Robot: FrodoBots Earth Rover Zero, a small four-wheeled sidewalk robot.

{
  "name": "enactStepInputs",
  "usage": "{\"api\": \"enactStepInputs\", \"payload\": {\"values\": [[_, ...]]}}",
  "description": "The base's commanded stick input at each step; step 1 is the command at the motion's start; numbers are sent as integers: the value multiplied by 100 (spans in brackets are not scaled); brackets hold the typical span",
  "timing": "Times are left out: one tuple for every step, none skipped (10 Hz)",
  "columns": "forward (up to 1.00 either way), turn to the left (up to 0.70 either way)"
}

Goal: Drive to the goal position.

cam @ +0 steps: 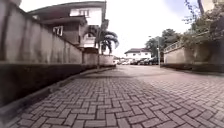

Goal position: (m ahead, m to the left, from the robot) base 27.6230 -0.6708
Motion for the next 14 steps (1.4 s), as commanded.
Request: {"api": "enactStepInputs", "payload": {"values": [[69, 3], [69, 3], [69, 3], [69, 3], [69, 3], [69, 3], [69, 3], [69, 3], [69, 3], [69, 3], [69, 3], [69, 3], [69, 3], [69, 3]]}}
